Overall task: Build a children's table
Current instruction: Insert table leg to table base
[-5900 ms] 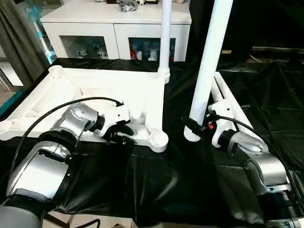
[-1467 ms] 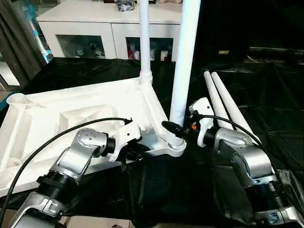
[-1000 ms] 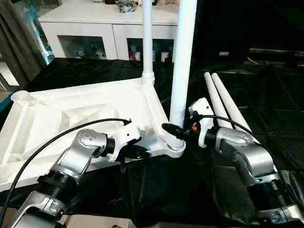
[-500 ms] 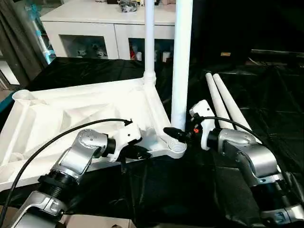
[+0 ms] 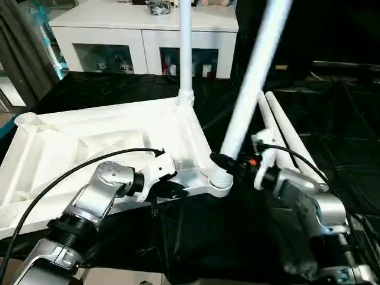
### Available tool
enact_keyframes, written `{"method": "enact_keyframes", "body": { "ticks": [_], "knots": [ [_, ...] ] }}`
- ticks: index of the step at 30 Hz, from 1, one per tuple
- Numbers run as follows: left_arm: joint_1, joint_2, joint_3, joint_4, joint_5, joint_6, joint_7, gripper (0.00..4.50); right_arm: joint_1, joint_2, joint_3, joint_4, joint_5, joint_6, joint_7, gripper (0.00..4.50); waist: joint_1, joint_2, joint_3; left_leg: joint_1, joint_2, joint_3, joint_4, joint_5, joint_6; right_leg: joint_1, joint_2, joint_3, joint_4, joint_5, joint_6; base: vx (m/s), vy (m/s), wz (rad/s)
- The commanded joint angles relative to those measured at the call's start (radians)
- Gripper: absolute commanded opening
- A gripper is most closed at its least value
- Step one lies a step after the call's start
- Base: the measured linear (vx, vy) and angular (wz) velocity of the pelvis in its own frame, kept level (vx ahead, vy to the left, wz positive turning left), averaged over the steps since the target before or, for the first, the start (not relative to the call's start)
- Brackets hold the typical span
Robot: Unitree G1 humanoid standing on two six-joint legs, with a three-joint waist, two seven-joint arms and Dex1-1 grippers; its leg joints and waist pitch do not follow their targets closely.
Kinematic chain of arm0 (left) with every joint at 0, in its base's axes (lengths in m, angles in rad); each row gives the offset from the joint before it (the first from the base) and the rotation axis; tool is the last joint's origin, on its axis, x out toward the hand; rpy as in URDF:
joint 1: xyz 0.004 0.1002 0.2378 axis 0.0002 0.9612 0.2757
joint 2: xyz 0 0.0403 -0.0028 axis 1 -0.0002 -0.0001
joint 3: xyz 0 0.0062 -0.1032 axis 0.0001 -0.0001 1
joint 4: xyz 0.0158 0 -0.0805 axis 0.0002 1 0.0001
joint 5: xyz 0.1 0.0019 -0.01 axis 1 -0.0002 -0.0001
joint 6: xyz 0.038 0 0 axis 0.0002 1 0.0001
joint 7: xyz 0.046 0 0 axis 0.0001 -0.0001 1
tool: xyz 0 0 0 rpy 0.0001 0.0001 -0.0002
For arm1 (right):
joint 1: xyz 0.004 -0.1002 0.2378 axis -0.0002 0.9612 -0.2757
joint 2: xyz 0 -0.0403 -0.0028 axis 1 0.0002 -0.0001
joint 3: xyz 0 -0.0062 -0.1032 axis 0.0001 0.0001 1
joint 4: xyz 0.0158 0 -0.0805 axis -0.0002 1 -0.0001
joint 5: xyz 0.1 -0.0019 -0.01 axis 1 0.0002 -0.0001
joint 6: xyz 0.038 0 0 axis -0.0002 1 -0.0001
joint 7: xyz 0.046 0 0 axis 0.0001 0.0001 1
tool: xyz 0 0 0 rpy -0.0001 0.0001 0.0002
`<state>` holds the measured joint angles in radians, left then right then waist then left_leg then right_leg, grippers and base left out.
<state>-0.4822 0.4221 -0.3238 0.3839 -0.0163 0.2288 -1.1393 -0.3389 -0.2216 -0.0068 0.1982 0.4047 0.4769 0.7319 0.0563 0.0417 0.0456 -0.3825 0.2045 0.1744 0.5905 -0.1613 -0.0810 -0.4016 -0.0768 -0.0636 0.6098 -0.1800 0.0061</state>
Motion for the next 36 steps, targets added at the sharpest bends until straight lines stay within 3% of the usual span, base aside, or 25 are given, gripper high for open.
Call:
{"method": "enact_keyframes", "body": {
  "ticks": [1, 3, 5, 7, 13, 14, 15, 16, 20, 22, 26, 30, 36],
  "knots": [
    [-0.021, 0.007, 0.03, 0.017, 0.007, -0.004, 0.043, 0.0, 0.048, -0.003, -0.005, 0.022, -0.008, -0.009, 0.002, 1.89, -0.001, 0.007, -0.054, 0.023, 0.019, -0.01, -0.081, -0.38, -0.011, 0.032, -0.057, 0.039, -0.096, -0.369, -0.173, 0.0, 0.0, 0.0],
    [-0.021, 0.007, 0.033, 0.018, 0.007, -0.003, 0.048, 0.0, 0.075, 0.002, -0.011, 0.03, -0.008, -0.028, -0.001, 1.89, 0.001, 0.012, -0.054, 0.023, 0.019, -0.011, -0.081, -0.391, -0.011, 0.033, -0.057, 0.038, -0.098, -0.383, -0.169, 0.0, 0.0, 0.0],
    [-0.02, 0.007, 0.033, 0.017, 0.006, -0.003, 0.049, 0.0, 0.089, 0.004, -0.011, 0.033, -0.01, -0.035, -0.005, 1.89, 0.0, 0.009, -0.053, 0.022, 0.017, -0.012, -0.082, -0.399, -0.01, 0.035, -0.057, 0.037, -0.099, -0.41, -0.164, 0.0, 0.0, 0.0],
    [-0.019, 0.007, 0.035, 0.019, 0.005, -0.005, 0.057, 0.0, 0.112, 0.002, 0.001, 0.026, -0.026, -0.056, -0.007, 1.89, 0.002, 0.016, -0.052, 0.024, 0.018, -0.014, -0.083, -0.413, -0.011, 0.031, -0.059, 0.037, -0.104, -0.442, -0.154, 0.0, 0.0, 0.0],
    [-0.02, 0.005, 0.033, 0.025, 0.006, -0.011, 0.059, 0.0, 0.141, -0.016, 0.028, -0.006, -0.052, -0.07, -0.019, 1.89, 0.001, 0.015, -0.051, 0.025, 0.018, -0.016, -0.084, -0.419, -0.011, 0.028, -0.059, 0.037, -0.109, -0.478, -0.137, 0.0, 0.0, 0.0],
    [-0.021, 0.005, 0.031, 0.026, 0.006, -0.013, 0.059, 0.0, 0.144, -0.024, 0.041, -0.015, -0.063, -0.072, -0.017, 1.89, -0.001, 0.01, -0.051, 0.022, 0.019, -0.015, -0.085, -0.413, -0.01, 0.029, -0.057, 0.037, -0.108, -0.469, -0.136, 0.0, 0.0, 0.0],
    [-0.022, 0.005, 0.029, 0.027, 0.007, -0.015, 0.058, 0.0, 0.144, -0.03, 0.051, -0.02, -0.072, -0.074, -0.015, 1.89, 0.001, 0.012, -0.051, 0.023, 0.018, -0.016, -0.085, -0.412, -0.009, 0.029, -0.057, 0.036, -0.107, -0.468, -0.136, 0.0, 0.0, 0.0],
    [-0.024, 0.004, 0.025, 0.029, 0.009, -0.019, 0.059, 0.0, 0.142, -0.039, 0.065, -0.023, -0.087, -0.08, -0.012, 1.89, -0.002, 0.003, -0.05, 0.022, 0.019, -0.014, -0.085, -0.412, -0.008, 0.028, -0.057, 0.036, -0.108, -0.473, -0.133, 0.0, 0.0, 0.0],
    [-0.026, -0.001, 0.014, 0.03, 0.016, -0.027, 0.063, 0.0, 0.106, -0.068, 0.123, -0.018, -0.137, -0.084, 0.007, 1.89, -0.003, -0.002, -0.048, 0.023, 0.018, -0.013, -0.083, -0.408, -0.004, 0.025, -0.059, 0.037, -0.111, -0.519, -0.12, 0.0, 0.0, 0.0],
    [-0.024, -0.001, 0.01, 0.028, 0.018, -0.03, 0.061, 0.0, 0.091, -0.073, 0.138, -0.015, -0.142, -0.076, 0.018, 1.89, -0.004, -0.001, -0.047, 0.023, 0.017, -0.014, -0.083, -0.411, -0.004, 0.024, -0.06, 0.037, -0.113, -0.541, -0.111, 0.0, 0.0, 0.0],
    [-0.016, -0.003, 0.0, 0.02, 0.022, -0.032, 0.058, 0.0, 0.05, -0.09, 0.175, 0.009, -0.154, -0.067, 0.053, 1.89, -0.009, -0.009, -0.045, 0.026, 0.016, -0.017, -0.081, -0.429, -0.005, 0.019, -0.06, 0.034, -0.119, -0.593, -0.091, 0.0, 0.0, 0.0],
    [-0.015, 0.001, -0.013, 0.017, 0.023, -0.037, 0.034, 0.0, -0.001, -0.104, 0.208, 0.073, -0.169, -0.072, 0.104, 1.89, -0.016, -0.02, -0.045, 0.026, 0.017, -0.017, -0.082, -0.444, -0.005, 0.016, -0.06, 0.034, -0.121, -0.594, -0.09, 0.0, 0.0, 0.0],
    [-0.025, 0.015, -0.03, 0.02, 0.03, -0.05, -0.007, 0.0, -0.024, -0.128, 0.253, 0.114, -0.182, -0.078, 0.19, 1.89, -0.02, -0.027, -0.047, 0.023, 0.021, -0.017, -0.085, -0.436, 0.0, 0.019, -0.06, 0.037, -0.114, -0.547, -0.105, 0.0, 0.0, 0.0]
  ]
}}
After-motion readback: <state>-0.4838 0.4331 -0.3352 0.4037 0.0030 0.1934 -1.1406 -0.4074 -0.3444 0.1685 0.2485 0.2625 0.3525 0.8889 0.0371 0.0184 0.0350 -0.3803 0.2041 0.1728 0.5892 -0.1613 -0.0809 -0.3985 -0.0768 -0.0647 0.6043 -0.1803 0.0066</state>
